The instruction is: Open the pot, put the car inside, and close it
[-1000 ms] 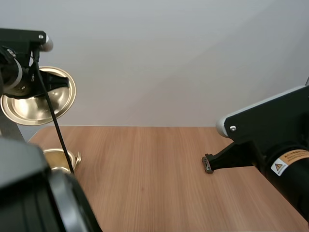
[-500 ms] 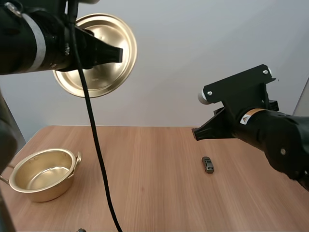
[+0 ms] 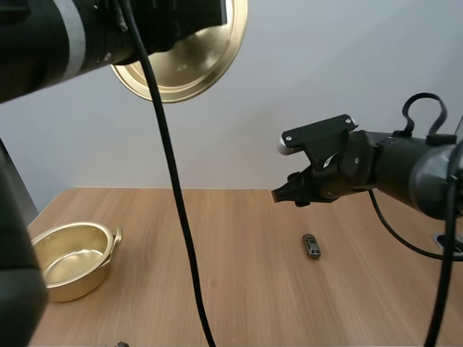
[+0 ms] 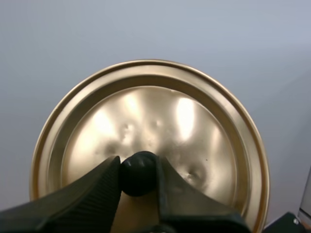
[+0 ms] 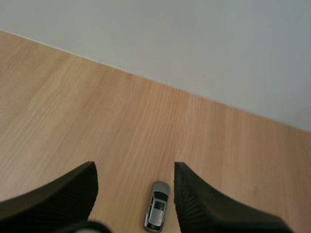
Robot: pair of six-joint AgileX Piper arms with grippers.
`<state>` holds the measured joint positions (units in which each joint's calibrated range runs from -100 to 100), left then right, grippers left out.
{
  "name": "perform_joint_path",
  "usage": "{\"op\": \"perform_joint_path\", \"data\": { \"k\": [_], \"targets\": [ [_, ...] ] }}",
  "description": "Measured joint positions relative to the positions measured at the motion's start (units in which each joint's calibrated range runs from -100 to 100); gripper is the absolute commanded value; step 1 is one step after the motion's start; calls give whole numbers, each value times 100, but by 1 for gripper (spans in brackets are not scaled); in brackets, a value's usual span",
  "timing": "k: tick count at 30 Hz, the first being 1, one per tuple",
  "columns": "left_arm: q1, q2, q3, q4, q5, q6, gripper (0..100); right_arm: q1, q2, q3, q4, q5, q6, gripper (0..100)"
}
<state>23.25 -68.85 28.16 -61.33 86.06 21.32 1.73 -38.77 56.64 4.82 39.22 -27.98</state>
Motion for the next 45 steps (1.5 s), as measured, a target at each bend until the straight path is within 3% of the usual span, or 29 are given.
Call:
{"op": "perform_joint_path", "data": {
  "k": [8,20,45],
  "targets": [
    [0,0,-565,633,-878,-289,0,0,841,-107,-78,-64,111,84],
    [0,0,-656,740,-888,-121,0,-372,1891,-466,-78,11,306,84],
    [0,0,-656,987,-912,-121,0,-372,3187,-479,-307,-283,104,77]
  ]
}}
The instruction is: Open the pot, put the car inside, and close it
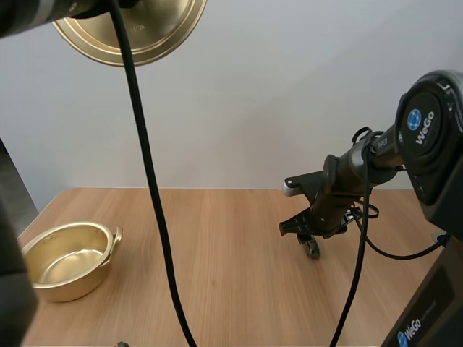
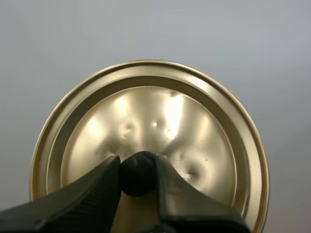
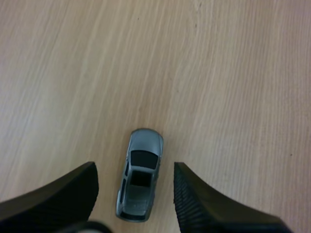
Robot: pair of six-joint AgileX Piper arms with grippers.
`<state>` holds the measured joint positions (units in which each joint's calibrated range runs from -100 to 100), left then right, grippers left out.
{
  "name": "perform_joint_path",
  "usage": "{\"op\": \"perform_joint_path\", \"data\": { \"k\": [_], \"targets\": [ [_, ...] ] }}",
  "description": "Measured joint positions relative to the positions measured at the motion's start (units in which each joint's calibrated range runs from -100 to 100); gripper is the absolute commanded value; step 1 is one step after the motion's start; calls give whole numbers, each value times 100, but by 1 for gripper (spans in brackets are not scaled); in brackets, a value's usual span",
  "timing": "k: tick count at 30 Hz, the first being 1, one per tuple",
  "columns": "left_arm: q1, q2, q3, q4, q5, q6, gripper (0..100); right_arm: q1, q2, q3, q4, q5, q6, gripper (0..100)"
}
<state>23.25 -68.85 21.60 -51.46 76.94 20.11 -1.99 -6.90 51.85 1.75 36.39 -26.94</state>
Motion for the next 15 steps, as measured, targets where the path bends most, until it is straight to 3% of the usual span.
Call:
{"op": "perform_joint_path", "data": {
  "k": [3,5,7,9,10,15],
  "targets": [
    [0,0,0,0,-13,0,0,0,145,0,0,-79,-28,72],
    [0,0,0,0,-13,0,0,0,228,0,0,-94,-78,60],
    [0,0,0,0,-13,0,0,0,303,0,0,-156,-89,41],
    [0,0,0,0,-13,0,0,0,376,0,0,-255,-89,10],
    [0,0,0,0,-13,0,0,0,386,0,-43,-300,-89,0],
    [0,0,0,-11,-81,0,0,0,381,0,-175,-559,-207,0]
  ]
}}
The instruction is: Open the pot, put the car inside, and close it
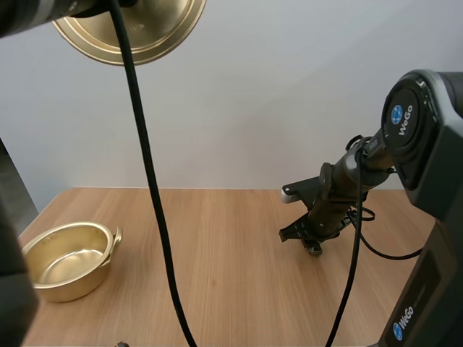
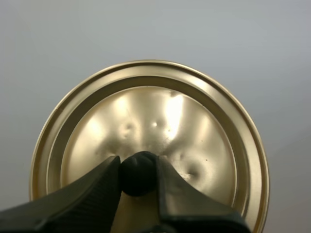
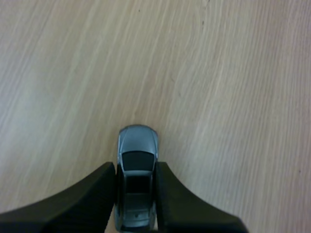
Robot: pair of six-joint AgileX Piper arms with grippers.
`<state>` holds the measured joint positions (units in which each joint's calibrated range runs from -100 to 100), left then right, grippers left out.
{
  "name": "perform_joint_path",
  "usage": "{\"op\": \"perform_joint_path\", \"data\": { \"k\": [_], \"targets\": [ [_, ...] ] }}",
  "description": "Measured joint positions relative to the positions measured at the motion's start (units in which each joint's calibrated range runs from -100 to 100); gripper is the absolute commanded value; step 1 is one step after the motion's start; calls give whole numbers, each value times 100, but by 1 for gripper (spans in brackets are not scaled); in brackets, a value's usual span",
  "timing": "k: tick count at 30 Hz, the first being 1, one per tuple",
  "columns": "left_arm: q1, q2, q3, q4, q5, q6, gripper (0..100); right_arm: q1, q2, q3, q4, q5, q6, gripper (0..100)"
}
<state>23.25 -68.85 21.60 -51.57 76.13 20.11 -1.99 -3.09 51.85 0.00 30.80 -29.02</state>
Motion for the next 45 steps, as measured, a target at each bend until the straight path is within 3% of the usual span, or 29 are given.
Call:
{"op": "perform_joint_path", "data": {
  "k": [7,14,16,21,26,32,38,42,45],
  "targets": [
    [0,0,0,0,-153,-94,0,37,-458,-432,232,70,-207,0],
    [0,-24,0,244,-496,-252,0,473,-1276,-1439,1368,726,-1057,0],
    [0,-52,0,353,-702,-319,0,523,-1342,-1538,1433,893,-1150,0],
    [0,-192,-34,1049,-1819,-710,0,983,-1567,-2154,2316,2219,-1930,0],
    [0,-409,-429,2201,-3089,-1495,0,1712,-1473,-2221,3419,3531,-2896,0],
    [0,-398,-867,3030,-2898,-1708,0,2402,-947,-2480,4463,3092,-3765,0],
    [0,-398,-1177,3457,-2500,-1837,0,3069,-100,-2962,5465,2644,-4595,0],
    [0,-398,-1365,3561,-2273,-1837,0,3502,504,-3417,6069,2644,-4724,0],
    [0,-398,-1429,3686,-2230,-1837,0,3669,871,-3770,6177,2644,-4735,0]
  ]
}}
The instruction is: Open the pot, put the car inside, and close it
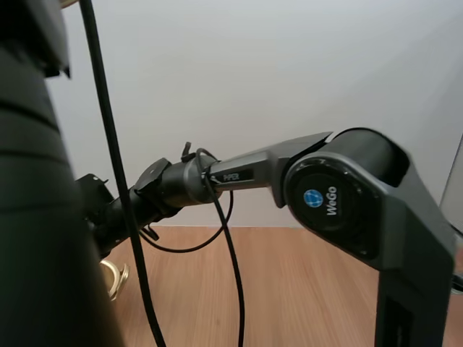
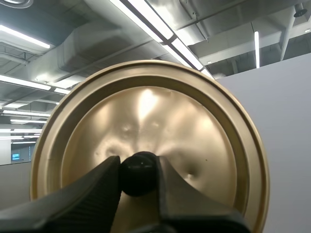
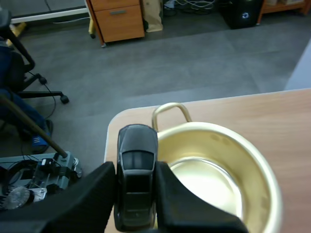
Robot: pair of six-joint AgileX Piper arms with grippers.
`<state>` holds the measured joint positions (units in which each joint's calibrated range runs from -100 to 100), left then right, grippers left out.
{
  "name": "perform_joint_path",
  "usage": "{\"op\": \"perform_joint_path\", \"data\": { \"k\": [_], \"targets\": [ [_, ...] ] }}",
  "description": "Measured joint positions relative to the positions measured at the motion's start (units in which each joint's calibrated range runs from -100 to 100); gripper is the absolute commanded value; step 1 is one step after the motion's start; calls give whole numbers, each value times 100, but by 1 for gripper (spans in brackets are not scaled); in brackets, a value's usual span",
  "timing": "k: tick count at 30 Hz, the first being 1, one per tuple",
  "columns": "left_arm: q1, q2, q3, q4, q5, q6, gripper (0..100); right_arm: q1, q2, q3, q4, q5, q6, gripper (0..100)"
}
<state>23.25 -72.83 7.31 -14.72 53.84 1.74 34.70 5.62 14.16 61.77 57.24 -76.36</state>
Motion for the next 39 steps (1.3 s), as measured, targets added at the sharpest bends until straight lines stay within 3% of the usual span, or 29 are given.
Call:
{"op": "perform_joint_path", "data": {
  "k": [6,9,20,36,38,39],
  "targets": [
    [0,0,-11,31,-4,0,0,25,190,-189,-12,-16,0,0],
    [0,0,-11,369,262,0,0,25,837,-814,-520,-671,0,0],
    [0,0,-11,395,300,0,0,25,1969,-1175,-1024,-1325,0,0],
    [0,0,-11,385,588,9,0,25,2139,-1175,-1361,-1506,-14,0],
    [0,0,-11,407,602,9,0,25,2139,-1175,-1361,-1506,-14,18],
    [0,0,-11,417,602,9,0,25,2128,-1175,-1361,-1506,-14,33]
  ]
}}
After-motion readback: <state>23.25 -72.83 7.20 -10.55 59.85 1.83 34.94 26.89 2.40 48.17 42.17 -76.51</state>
